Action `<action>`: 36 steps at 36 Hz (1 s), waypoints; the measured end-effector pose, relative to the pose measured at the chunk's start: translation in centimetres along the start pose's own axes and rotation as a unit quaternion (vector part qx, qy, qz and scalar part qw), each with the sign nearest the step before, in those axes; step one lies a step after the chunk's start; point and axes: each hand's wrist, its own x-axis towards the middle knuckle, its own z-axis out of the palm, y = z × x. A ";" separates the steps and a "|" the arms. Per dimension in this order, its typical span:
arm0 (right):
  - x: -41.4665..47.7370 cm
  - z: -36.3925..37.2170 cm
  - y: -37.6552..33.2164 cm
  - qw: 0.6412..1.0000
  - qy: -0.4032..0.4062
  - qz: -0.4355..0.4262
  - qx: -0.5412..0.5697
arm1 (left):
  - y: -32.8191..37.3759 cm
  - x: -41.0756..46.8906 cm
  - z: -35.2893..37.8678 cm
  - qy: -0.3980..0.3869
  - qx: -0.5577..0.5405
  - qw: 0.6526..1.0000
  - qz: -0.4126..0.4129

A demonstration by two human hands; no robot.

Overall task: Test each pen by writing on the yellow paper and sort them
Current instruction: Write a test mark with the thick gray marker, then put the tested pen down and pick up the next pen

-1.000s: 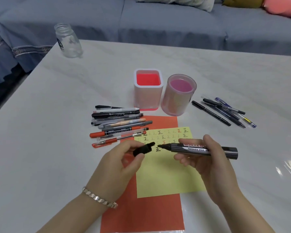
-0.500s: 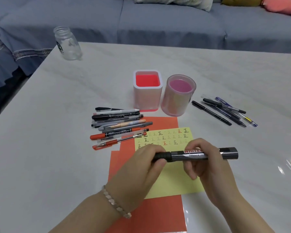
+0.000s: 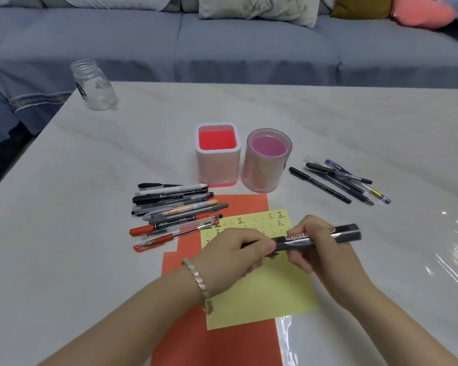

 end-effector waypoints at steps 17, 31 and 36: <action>11.5 -8.5 3.6 0.779 0.144 0.024 -0.610 | -5.8 -2.1 -6.4 0.387 0.185 0.903 0.040; 2.1 -2.6 0.2 0.931 0.066 -0.040 -0.357 | -7.7 0.5 -10.4 0.399 0.447 0.800 0.013; 0.5 0.3 -1.1 0.955 -0.012 -0.018 -0.294 | -5.4 -0.8 -6.6 0.300 0.413 0.840 0.185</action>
